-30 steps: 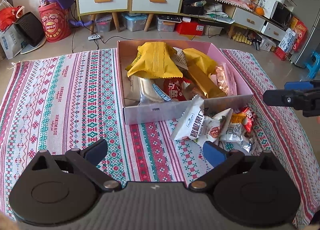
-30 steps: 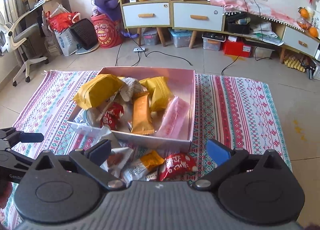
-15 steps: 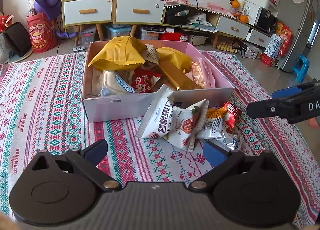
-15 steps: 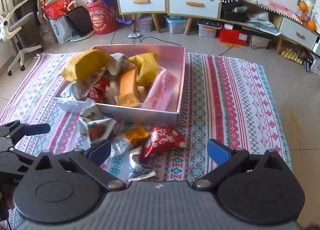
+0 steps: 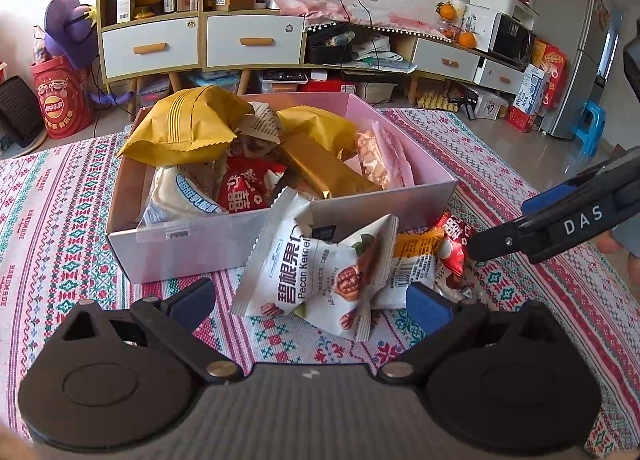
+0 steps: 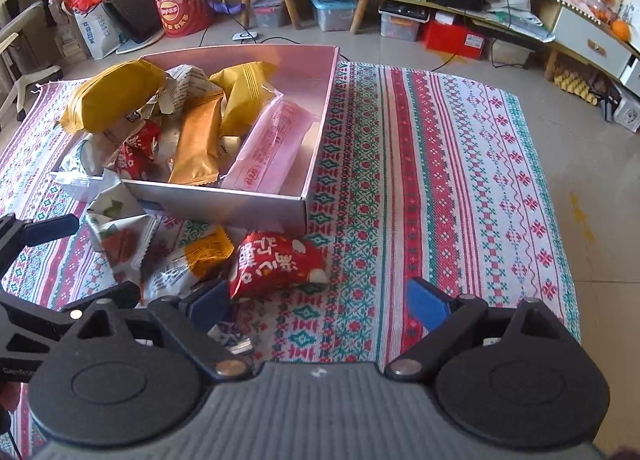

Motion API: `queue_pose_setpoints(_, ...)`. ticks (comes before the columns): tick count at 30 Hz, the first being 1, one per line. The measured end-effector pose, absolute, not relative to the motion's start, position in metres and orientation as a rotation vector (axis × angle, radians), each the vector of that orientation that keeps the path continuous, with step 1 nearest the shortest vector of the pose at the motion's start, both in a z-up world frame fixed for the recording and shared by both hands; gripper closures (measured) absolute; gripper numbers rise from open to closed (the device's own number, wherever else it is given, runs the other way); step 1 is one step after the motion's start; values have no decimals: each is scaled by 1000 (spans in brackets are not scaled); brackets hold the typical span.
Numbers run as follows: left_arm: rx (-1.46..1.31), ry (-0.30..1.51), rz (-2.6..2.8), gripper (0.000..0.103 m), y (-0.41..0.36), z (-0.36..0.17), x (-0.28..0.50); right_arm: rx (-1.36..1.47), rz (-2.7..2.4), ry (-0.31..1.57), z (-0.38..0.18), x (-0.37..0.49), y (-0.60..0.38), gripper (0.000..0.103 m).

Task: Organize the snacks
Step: 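Grasp the white pecan kernel packet with the left tool while the right tool grasps the red packet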

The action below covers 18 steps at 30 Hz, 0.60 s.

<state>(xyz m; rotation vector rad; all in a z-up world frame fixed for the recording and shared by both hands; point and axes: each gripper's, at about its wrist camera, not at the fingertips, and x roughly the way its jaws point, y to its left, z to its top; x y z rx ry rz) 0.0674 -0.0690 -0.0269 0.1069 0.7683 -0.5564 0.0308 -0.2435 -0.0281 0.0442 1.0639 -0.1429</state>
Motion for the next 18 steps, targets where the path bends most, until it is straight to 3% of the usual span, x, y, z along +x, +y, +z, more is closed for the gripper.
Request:
queue_pose_setpoints(8, 100, 751, -604, 0, -72, -29, 77, 77, -63, 1077, -40, 40, -244, 23)
queue_pose_setpoints(14, 98, 750, -640, 8, -76, -31, 80, 52, -38, 1081, -47, 42, -239, 32)
queue_pose_setpoints(18, 98, 749, -632, 15, -73, -32, 82, 4, -33, 1073, -48, 42, -232, 33)
